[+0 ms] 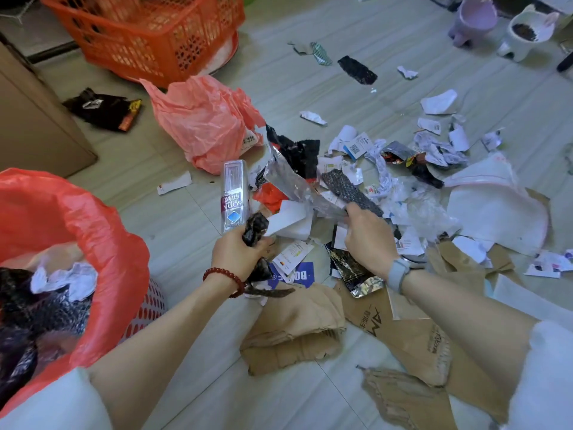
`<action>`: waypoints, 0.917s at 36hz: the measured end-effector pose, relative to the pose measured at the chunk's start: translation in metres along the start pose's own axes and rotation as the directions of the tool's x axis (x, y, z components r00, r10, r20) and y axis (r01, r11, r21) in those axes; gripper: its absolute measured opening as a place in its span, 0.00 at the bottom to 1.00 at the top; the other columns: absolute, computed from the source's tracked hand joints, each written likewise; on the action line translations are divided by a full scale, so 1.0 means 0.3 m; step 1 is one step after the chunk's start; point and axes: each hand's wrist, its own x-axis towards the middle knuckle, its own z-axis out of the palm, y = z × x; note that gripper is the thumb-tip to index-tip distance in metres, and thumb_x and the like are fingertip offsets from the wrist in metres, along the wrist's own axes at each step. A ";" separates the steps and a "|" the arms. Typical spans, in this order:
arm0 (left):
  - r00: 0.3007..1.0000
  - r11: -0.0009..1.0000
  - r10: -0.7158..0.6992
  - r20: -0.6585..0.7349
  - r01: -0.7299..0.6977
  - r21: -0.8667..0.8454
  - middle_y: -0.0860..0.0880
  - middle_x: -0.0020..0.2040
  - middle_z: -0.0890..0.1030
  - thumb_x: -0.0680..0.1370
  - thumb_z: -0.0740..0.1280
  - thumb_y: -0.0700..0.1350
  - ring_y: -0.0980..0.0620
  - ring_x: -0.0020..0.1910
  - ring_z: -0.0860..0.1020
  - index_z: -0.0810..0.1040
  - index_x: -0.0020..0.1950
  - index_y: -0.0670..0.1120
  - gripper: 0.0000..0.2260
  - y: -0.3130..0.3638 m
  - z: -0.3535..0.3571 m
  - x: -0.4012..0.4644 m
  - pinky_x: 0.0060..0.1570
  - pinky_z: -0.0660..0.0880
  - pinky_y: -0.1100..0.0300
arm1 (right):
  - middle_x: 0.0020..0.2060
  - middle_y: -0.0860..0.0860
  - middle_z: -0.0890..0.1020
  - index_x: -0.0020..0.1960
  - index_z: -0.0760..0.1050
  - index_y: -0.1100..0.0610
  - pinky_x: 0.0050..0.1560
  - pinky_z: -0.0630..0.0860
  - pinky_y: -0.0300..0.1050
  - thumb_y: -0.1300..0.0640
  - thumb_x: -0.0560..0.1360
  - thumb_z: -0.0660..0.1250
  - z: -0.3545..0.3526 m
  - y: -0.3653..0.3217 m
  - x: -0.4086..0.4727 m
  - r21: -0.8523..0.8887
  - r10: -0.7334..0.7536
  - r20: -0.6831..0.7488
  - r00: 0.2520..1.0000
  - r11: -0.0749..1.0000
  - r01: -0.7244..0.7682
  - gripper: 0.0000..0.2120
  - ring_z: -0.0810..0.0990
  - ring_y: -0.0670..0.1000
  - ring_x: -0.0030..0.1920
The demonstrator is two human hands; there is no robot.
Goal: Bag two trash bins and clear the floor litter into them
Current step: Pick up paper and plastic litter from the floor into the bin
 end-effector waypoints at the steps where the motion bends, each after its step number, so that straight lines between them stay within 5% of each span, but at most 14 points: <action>1: 1.000 0.999 -0.001 -0.002 0.001 -0.033 0.46 0.43 0.80 0.72 0.70 0.46 0.45 0.46 0.79 0.78 0.50 0.43 0.10 0.010 -0.005 0.005 0.46 0.75 0.55 | 0.38 0.59 0.74 0.53 0.68 0.63 0.30 0.60 0.47 0.66 0.75 0.56 -0.024 -0.003 -0.008 0.061 -0.023 -0.005 1.000 0.998 0.024 0.07 0.74 0.61 0.39; 3: 0.998 0.992 0.013 0.066 -0.004 -0.129 0.48 0.50 0.78 0.70 0.72 0.44 0.47 0.51 0.77 0.74 0.57 0.46 0.17 0.033 -0.013 0.017 0.50 0.73 0.57 | 0.37 0.60 0.74 0.50 0.68 0.62 0.31 0.62 0.48 0.65 0.77 0.56 -0.072 -0.007 -0.021 0.242 -0.063 0.031 0.998 0.969 0.054 0.04 0.74 0.60 0.37; 6: 0.957 0.958 0.109 0.268 -0.029 -0.287 0.52 0.63 0.69 0.66 0.76 0.44 0.56 0.63 0.67 0.58 0.73 0.52 0.40 0.070 -0.014 0.026 0.61 0.63 0.62 | 0.36 0.59 0.75 0.44 0.70 0.59 0.36 0.64 0.47 0.64 0.78 0.57 -0.135 -0.011 -0.035 0.509 -0.125 0.188 0.974 0.861 0.012 0.06 0.71 0.56 0.35; 9: 0.897 0.948 0.201 0.394 -0.077 -0.308 0.56 0.70 0.60 0.64 0.78 0.45 0.63 0.67 0.58 0.47 0.75 0.54 0.50 0.115 0.008 0.007 0.64 0.56 0.66 | 0.41 0.58 0.78 0.47 0.73 0.65 0.40 0.67 0.40 0.64 0.78 0.59 -0.167 -0.023 -0.055 0.638 -0.203 0.290 0.935 0.769 -0.031 0.06 0.74 0.53 0.40; 12: 0.894 0.956 0.192 0.406 -0.076 -0.284 0.59 0.66 0.65 0.67 0.76 0.44 0.65 0.63 0.63 0.58 0.74 0.52 0.41 0.148 0.036 -0.021 0.61 0.59 0.69 | 0.38 0.49 0.76 0.44 0.76 0.58 0.43 0.66 0.38 0.62 0.77 0.62 -0.151 -0.034 -0.070 0.683 -0.203 0.213 0.956 0.730 0.003 0.05 0.72 0.47 0.42; 14: 0.910 0.947 0.156 0.384 -0.027 -0.321 0.57 0.51 0.76 0.69 0.74 0.41 0.68 0.47 0.75 0.73 0.61 0.49 0.22 0.157 0.043 -0.030 0.54 0.70 0.65 | 0.42 0.49 0.74 0.46 0.78 0.57 0.49 0.63 0.41 0.60 0.74 0.67 -0.128 -0.024 -0.071 0.594 -0.160 0.068 0.985 0.799 0.089 0.03 0.70 0.50 0.47; 16: 0.908 0.935 0.122 0.401 0.030 -0.352 0.53 0.37 0.78 0.71 0.72 0.39 0.67 0.30 0.76 0.76 0.44 0.47 0.07 0.162 0.037 -0.034 0.39 0.74 0.66 | 0.51 0.52 0.72 0.53 0.76 0.58 0.59 0.64 0.46 0.54 0.71 0.71 -0.117 -0.011 -0.075 0.476 -0.134 -0.064 0.989 0.867 0.148 0.14 0.69 0.53 0.57; 18: 0.895 0.931 0.118 0.430 0.051 -0.361 0.51 0.34 0.78 0.72 0.71 0.38 0.64 0.28 0.77 0.76 0.41 0.45 0.05 0.155 0.029 -0.031 0.35 0.74 0.69 | 0.63 0.53 0.67 0.63 0.69 0.54 0.67 0.62 0.54 0.47 0.68 0.72 -0.117 0.000 -0.075 0.385 -0.127 -0.114 0.985 0.909 0.162 0.27 0.63 0.53 0.66; 20: 0.886 0.922 0.130 0.446 0.057 -0.383 0.52 0.33 0.79 0.72 0.70 0.37 0.63 0.30 0.78 0.76 0.41 0.45 0.05 0.146 0.020 -0.035 0.36 0.75 0.69 | 0.72 0.51 0.57 0.71 0.58 0.46 0.72 0.53 0.57 0.43 0.67 0.72 -0.126 0.005 -0.071 0.388 -0.121 -0.027 0.992 0.913 0.122 0.38 0.54 0.53 0.73; 23: 0.902 0.905 0.110 0.418 0.083 -0.418 0.54 0.30 0.79 0.72 0.70 0.37 0.63 0.28 0.77 0.76 0.38 0.45 0.06 0.142 0.010 -0.047 0.34 0.74 0.71 | 0.74 0.46 0.56 0.73 0.51 0.40 0.72 0.53 0.51 0.40 0.71 0.65 -0.135 -0.006 -0.072 0.627 -0.111 0.263 0.958 0.775 -0.082 0.36 0.54 0.47 0.74; 25: 0.936 0.889 0.081 0.343 0.088 -0.450 0.52 0.33 0.78 0.73 0.69 0.37 0.61 0.30 0.77 0.75 0.37 0.46 0.07 0.153 0.013 -0.056 0.34 0.74 0.72 | 0.72 0.45 0.61 0.74 0.52 0.43 0.66 0.57 0.44 0.40 0.73 0.62 -0.126 -0.029 -0.093 0.752 -0.091 0.442 0.893 0.579 -0.313 0.33 0.59 0.44 0.71; 28: 0.979 0.876 0.068 0.190 0.032 -0.480 0.51 0.36 0.78 0.73 0.69 0.37 0.59 0.34 0.77 0.75 0.39 0.46 0.06 0.169 0.020 -0.057 0.36 0.74 0.71 | 0.73 0.45 0.58 0.74 0.54 0.47 0.70 0.56 0.51 0.28 0.65 0.59 -0.083 -0.057 -0.125 0.668 -0.062 0.692 0.719 0.435 -0.605 0.43 0.56 0.50 0.74; 31: 0.981 0.933 0.181 0.072 -0.148 -0.329 0.53 0.40 0.79 0.74 0.68 0.39 0.56 0.41 0.77 0.78 0.47 0.46 0.04 0.159 0.031 -0.055 0.46 0.73 0.63 | 0.74 0.47 0.58 0.75 0.54 0.51 0.73 0.55 0.55 0.23 0.54 0.65 -0.043 -0.063 -0.146 0.593 -0.136 0.796 0.590 0.372 -0.714 0.58 0.59 0.52 0.73; 33: 0.959 0.950 0.284 -0.002 -0.282 -0.131 0.53 0.43 0.79 0.74 0.69 0.41 0.54 0.44 0.76 0.79 0.52 0.47 0.08 0.145 0.038 -0.063 0.46 0.72 0.61 | 0.70 0.49 0.65 0.72 0.60 0.57 0.71 0.60 0.52 0.28 0.59 0.69 -0.058 -0.068 -0.153 0.606 -0.102 0.782 0.614 0.353 -0.713 0.52 0.65 0.53 0.70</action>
